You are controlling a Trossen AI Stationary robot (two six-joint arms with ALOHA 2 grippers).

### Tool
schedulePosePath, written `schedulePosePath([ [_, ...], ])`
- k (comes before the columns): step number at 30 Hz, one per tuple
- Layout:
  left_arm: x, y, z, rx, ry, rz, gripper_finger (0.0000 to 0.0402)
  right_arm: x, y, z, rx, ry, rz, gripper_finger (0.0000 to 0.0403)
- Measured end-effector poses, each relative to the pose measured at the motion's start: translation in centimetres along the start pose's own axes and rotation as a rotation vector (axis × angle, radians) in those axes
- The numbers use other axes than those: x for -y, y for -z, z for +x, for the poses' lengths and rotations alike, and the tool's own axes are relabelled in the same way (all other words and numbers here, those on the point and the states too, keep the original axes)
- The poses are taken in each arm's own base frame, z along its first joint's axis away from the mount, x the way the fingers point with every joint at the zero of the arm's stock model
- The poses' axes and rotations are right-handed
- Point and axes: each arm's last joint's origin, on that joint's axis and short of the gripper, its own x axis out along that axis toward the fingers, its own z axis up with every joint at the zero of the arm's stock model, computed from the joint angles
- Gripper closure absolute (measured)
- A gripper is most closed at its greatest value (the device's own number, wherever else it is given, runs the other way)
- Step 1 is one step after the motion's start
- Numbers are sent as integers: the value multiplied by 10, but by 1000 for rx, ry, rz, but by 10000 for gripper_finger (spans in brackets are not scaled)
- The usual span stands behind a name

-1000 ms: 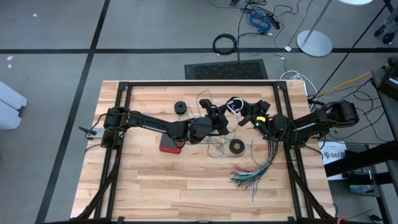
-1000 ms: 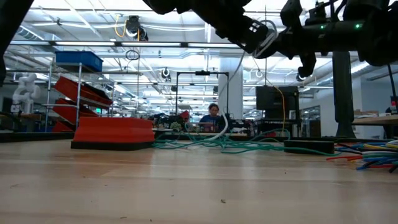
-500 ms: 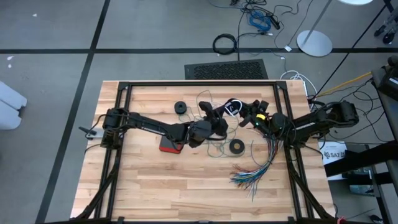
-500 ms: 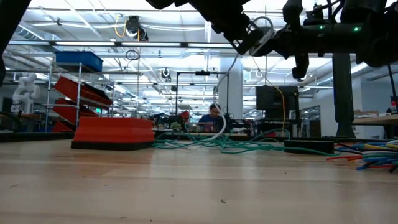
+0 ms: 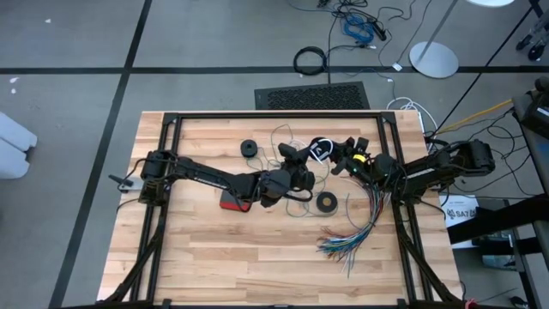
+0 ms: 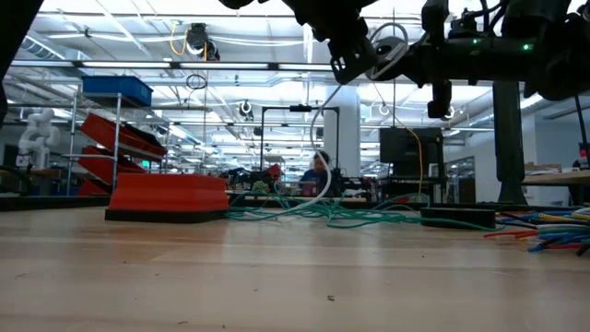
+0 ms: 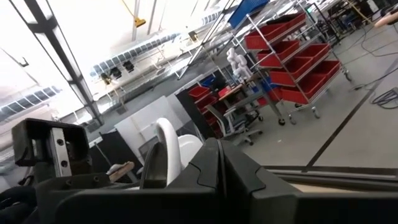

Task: Coiling cords
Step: Coil the white wire cable on the spool

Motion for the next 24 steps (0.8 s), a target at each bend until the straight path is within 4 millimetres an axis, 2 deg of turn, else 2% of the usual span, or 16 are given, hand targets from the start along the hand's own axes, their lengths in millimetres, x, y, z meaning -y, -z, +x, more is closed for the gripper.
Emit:
schedulePosePath([
  [10, 1, -2, -3, -11, -4, 52, 401, 1, 3, 0, -29, 4, -22, 403],
  [24, -6, 12, 16, -92, -43, -6, 401, -5, 5, -5, -4, 52, -34, 403],
])
